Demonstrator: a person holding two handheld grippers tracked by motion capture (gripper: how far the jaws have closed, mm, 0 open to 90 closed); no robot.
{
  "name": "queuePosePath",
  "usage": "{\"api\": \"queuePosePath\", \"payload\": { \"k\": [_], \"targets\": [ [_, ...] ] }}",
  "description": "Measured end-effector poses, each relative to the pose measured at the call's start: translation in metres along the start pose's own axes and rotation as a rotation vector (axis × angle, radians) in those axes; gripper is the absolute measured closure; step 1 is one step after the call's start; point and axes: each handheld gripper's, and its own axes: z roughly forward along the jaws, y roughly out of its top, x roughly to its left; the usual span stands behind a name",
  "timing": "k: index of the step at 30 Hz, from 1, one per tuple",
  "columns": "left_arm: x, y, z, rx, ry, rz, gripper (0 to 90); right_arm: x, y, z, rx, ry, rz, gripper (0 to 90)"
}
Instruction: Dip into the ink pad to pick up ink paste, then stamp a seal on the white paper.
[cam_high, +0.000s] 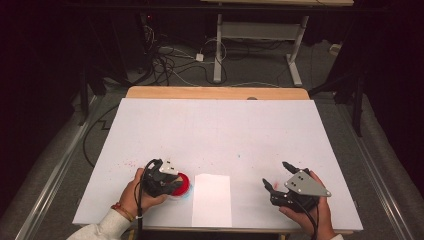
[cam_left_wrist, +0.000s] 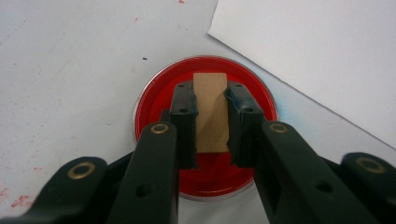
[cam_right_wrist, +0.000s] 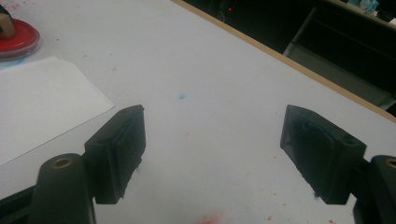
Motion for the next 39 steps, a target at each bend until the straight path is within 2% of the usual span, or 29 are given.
{"api": "queuePosePath", "payload": {
  "k": [5,7,10,18,22,29,35,39],
  "targets": [
    [-0.002,-0.001,-0.002,-0.012,0.014,-0.001,73.6,-0.001,0.0,-0.001,-0.005,-0.002,0.005,22.6],
    [-0.003,-0.002,-0.004,-0.013,0.034,0.0,73.6,-0.001,0.0,-0.002,-0.012,-0.005,0.007,22.8],
    [-0.001,-0.003,-0.008,-0.023,0.026,-0.007,73.6,-0.002,0.001,-0.001,-0.014,-0.002,0.006,22.8],
    [0.003,-0.001,-0.028,-0.081,0.042,-0.015,73.5,-0.001,0.0,-0.001,-0.011,0.003,0.006,22.8],
    [0.0,0.001,-0.04,-0.113,0.056,-0.012,73.5,-0.002,-0.001,-0.002,-0.008,0.004,0.002,22.8],
    [-0.002,0.0,-0.051,-0.142,0.068,-0.015,73.5,0.0,0.002,-0.003,-0.022,0.005,0.002,22.8],
    [-0.007,0.005,-0.056,-0.16,0.056,0.006,73.5,0.0,0.002,-0.001,-0.019,0.01,0.003,22.8],
    [-0.016,0.011,-0.055,-0.165,0.043,0.032,73.5,0.001,0.002,-0.001,-0.017,0.01,-0.001,22.8]
  ]
}}
